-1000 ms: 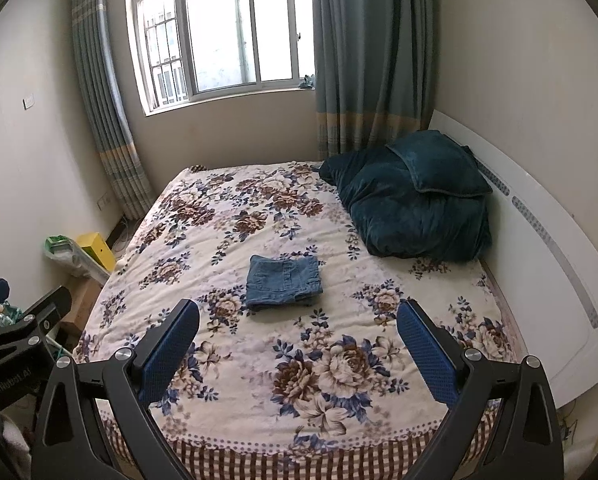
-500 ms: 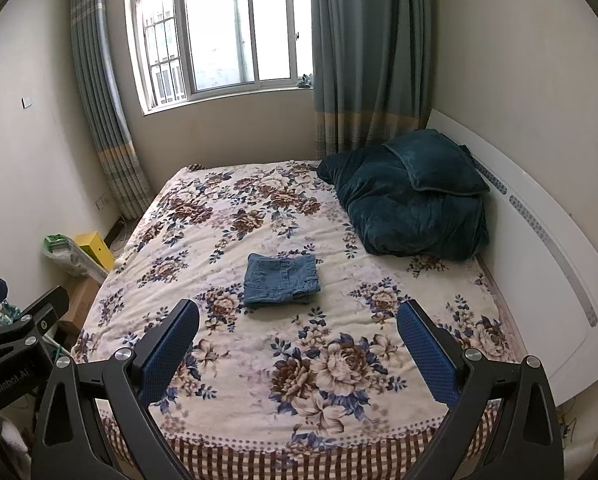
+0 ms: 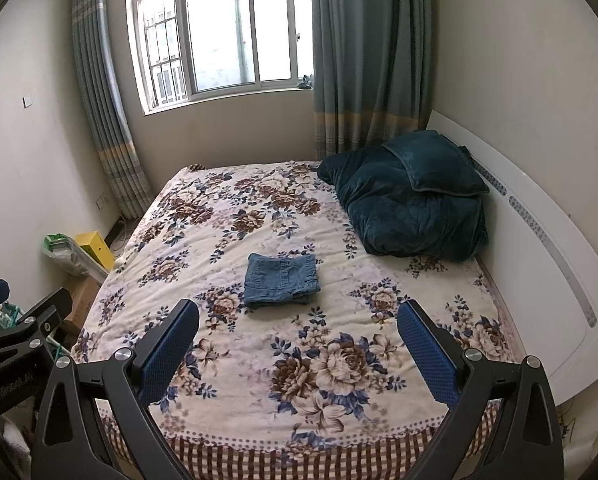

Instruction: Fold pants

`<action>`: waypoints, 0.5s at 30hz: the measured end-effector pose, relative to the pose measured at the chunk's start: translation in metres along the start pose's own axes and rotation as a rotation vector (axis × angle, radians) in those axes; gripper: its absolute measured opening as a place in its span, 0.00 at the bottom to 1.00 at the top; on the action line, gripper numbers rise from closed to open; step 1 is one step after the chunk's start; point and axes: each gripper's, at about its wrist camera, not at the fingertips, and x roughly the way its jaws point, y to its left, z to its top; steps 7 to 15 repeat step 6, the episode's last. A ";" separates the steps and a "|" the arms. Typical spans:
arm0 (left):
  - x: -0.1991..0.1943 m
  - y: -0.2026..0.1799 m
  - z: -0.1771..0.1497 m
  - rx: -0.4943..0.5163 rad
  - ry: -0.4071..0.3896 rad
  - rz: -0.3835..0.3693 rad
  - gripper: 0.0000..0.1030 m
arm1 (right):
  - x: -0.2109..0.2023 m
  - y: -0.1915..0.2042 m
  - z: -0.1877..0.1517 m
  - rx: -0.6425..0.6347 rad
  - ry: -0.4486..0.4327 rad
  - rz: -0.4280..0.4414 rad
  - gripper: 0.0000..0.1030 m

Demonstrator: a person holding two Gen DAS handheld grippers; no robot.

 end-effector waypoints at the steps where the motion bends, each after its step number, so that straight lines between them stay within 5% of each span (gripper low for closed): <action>1: 0.000 0.000 0.000 0.002 0.000 0.000 1.00 | 0.001 0.000 0.000 0.000 0.000 0.000 0.98; 15: 0.000 0.001 0.002 -0.001 -0.006 -0.002 1.00 | -0.001 0.000 0.000 0.000 0.000 0.001 0.98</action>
